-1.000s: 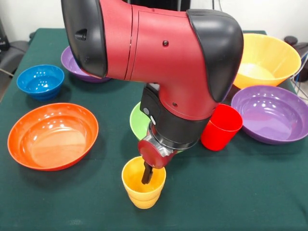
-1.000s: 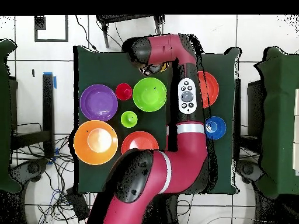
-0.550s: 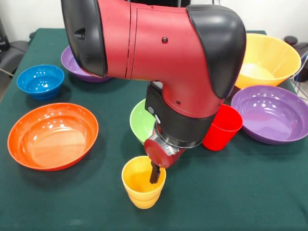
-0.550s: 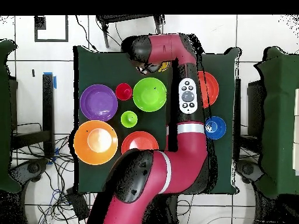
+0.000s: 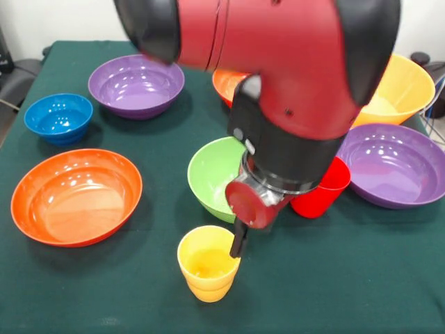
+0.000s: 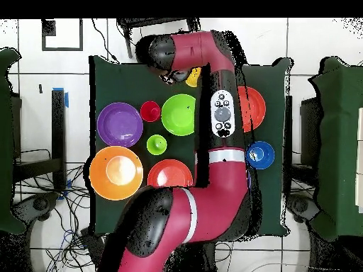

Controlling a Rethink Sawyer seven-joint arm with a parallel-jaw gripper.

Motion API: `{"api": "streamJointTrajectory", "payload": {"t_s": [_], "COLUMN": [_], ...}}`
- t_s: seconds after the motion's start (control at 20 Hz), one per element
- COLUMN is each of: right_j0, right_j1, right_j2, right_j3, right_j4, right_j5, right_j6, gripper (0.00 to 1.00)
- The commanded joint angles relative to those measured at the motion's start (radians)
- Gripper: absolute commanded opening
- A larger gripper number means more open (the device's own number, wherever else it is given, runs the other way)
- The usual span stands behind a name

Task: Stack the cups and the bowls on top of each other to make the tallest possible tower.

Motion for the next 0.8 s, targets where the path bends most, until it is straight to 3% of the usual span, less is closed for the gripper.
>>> {"api": "streamJointTrajectory", "payload": {"t_s": [0.05, 0.25, 0.4, 0.7, 0.8], "right_j0": [0.042, 0.056, 0.07, 0.105, 0.097], "right_j1": [-0.101, -0.097, -0.1, -0.172, -0.214], "right_j2": [-0.067, -0.073, -0.069, -0.128, -0.157], "right_j3": [0.069, 0.024, 0.003, 0.118, 0.23], "right_j4": [-0.021, -0.043, -0.034, 0.018, 0.053], "right_j5": [-0.006, -0.034, 0.009, 0.049, 0.003], "right_j6": [0.057, 0.03, 0.024, 0.121, 0.173], "gripper": [1.0, 1.0, 1.0, 1.0, 1.0]}}
